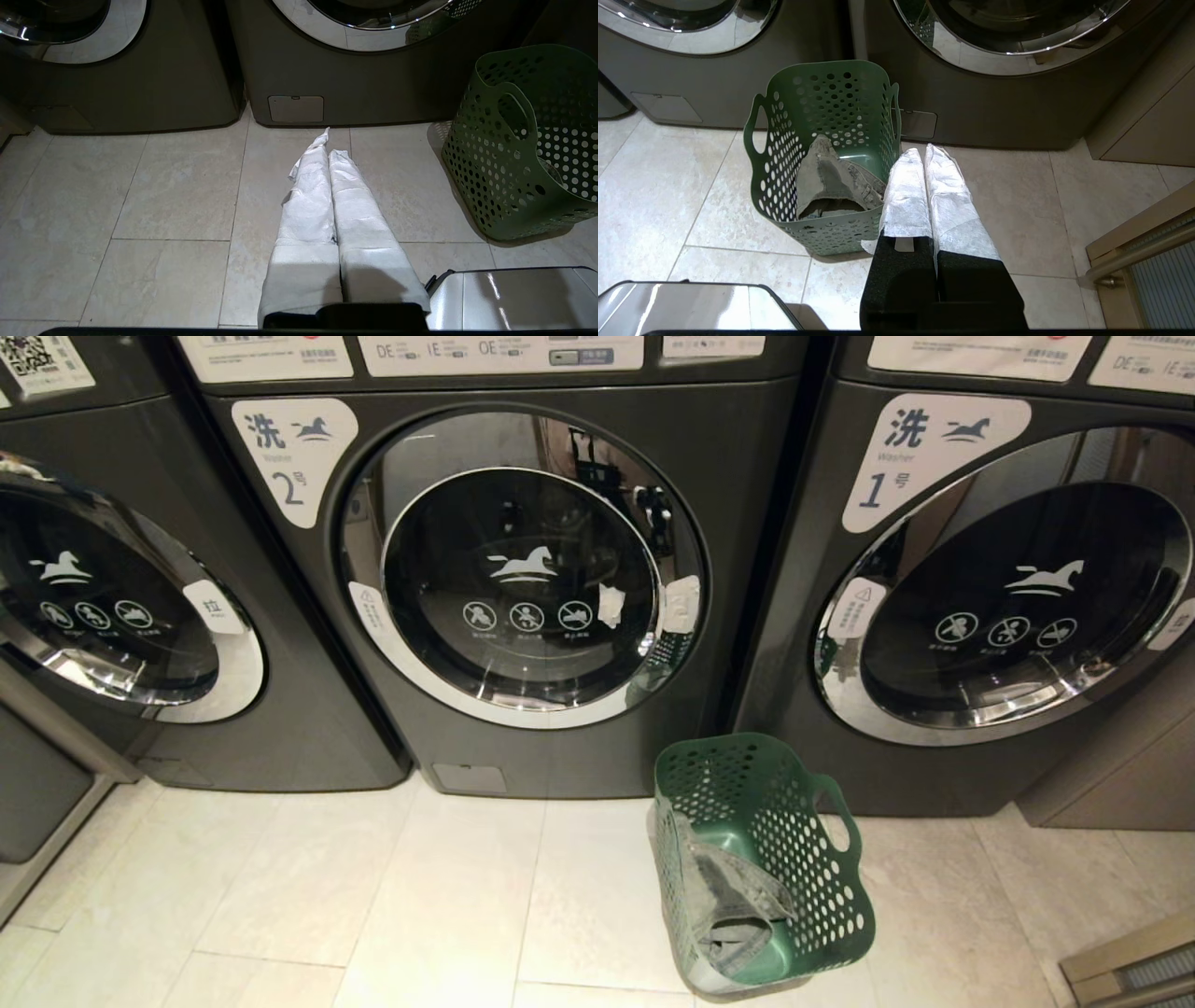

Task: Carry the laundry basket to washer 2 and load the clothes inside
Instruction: Open the lid of the washing machine

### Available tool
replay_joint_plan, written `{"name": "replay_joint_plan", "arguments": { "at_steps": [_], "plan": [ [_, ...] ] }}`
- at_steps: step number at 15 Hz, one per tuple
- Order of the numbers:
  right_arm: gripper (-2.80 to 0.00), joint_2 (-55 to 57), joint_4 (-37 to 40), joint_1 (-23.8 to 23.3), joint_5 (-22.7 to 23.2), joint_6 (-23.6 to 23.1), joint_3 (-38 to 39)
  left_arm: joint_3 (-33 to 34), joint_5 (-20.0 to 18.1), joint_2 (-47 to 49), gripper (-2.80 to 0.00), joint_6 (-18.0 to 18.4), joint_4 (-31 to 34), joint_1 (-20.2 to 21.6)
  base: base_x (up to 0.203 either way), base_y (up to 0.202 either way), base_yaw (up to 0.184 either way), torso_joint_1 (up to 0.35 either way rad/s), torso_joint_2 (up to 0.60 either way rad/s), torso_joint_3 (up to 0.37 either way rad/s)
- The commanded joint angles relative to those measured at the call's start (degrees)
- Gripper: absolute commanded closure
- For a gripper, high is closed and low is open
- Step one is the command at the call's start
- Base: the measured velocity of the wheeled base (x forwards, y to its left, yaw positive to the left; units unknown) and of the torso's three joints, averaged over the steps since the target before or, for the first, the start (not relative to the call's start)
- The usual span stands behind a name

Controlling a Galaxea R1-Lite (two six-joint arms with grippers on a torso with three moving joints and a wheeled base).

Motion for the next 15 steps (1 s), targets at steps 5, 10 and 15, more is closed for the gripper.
{"name": "replay_joint_plan", "arguments": {
  "at_steps": [5, 10, 15],
  "plan": [
    [0.00, 0.0, 0.0, 0.0, 0.0, -0.1, 0.0, 0.1, 0.0, -0.1, 0.00, 0.0, -0.1, 0.0, 0.000, 0.000, 0.000, 0.002, 0.00, 0.198],
    [0.00, 0.0, 0.0, 0.0, 0.0, -0.1, 0.0, 0.1, 0.0, -0.1, 0.00, 0.2, -0.1, 0.0, 0.000, 0.000, 0.000, 0.003, 0.00, 0.201],
    [0.00, 0.0, 0.0, 0.0, 0.0, -0.1, 0.0, 0.1, 0.0, -0.1, 0.00, 0.4, 0.1, 0.0, 0.000, 0.000, 0.000, 0.003, 0.00, 0.199]
  ]
}}
